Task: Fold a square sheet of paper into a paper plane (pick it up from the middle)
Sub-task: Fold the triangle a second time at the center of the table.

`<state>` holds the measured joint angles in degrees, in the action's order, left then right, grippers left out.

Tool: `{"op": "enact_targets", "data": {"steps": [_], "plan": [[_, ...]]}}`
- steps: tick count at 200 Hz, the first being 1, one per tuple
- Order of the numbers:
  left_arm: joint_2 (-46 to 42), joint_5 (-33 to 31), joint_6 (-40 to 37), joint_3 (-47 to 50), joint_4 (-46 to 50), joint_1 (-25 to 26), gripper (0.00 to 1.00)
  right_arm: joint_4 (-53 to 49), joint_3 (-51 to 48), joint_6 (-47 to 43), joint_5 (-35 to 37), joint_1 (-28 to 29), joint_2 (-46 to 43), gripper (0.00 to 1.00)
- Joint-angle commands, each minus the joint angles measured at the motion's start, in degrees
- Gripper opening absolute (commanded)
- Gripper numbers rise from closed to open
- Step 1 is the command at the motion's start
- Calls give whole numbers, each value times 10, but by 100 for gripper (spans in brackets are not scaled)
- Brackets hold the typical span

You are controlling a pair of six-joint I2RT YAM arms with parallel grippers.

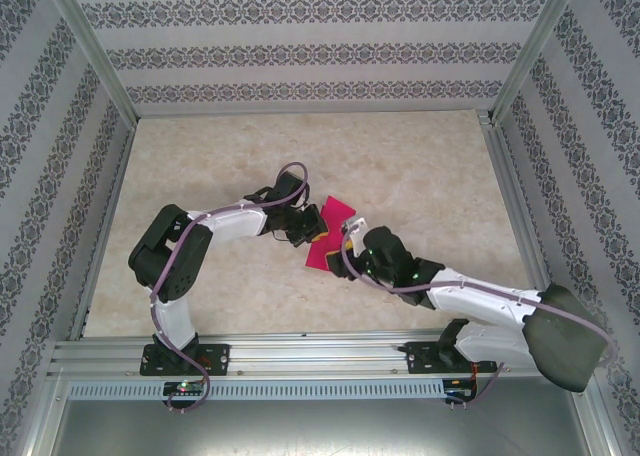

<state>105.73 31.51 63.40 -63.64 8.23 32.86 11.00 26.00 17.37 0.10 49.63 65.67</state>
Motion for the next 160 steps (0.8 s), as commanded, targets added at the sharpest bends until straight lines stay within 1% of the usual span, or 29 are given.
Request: {"op": "enact_targets", "data": {"steps": [1, 5, 13, 21, 41, 64, 93, 135, 160], "plan": [[10, 9, -16, -15, 21, -6, 8, 13, -2, -62, 136, 54, 10, 55], [11, 10, -16, -15, 21, -6, 8, 13, 3, -64, 147, 62, 19, 57], [12, 12, -16, -15, 20, -7, 8, 12, 14, -69, 164, 77, 38, 62], [13, 14, -16, -16, 19, -6, 8, 11, 30, -71, 186, 92, 62, 65], [13, 16, -15, -16, 20, -6, 8, 5, 72, -77, 247, 126, 123, 66], [13, 18, -17, -17, 21, -7, 8, -34, 128, -62, 306, 137, 182, 65], [15, 19, -19, -19, 25, -6, 8, -47, 156, -50, 318, 143, 217, 59], [16, 18, -23, -26, 33, -7, 8, -76, 151, -26, 329, 144, 208, 55], [16, 19, -25, -27, 35, -7, 8, -78, 144, -23, 321, 144, 206, 44]]}}
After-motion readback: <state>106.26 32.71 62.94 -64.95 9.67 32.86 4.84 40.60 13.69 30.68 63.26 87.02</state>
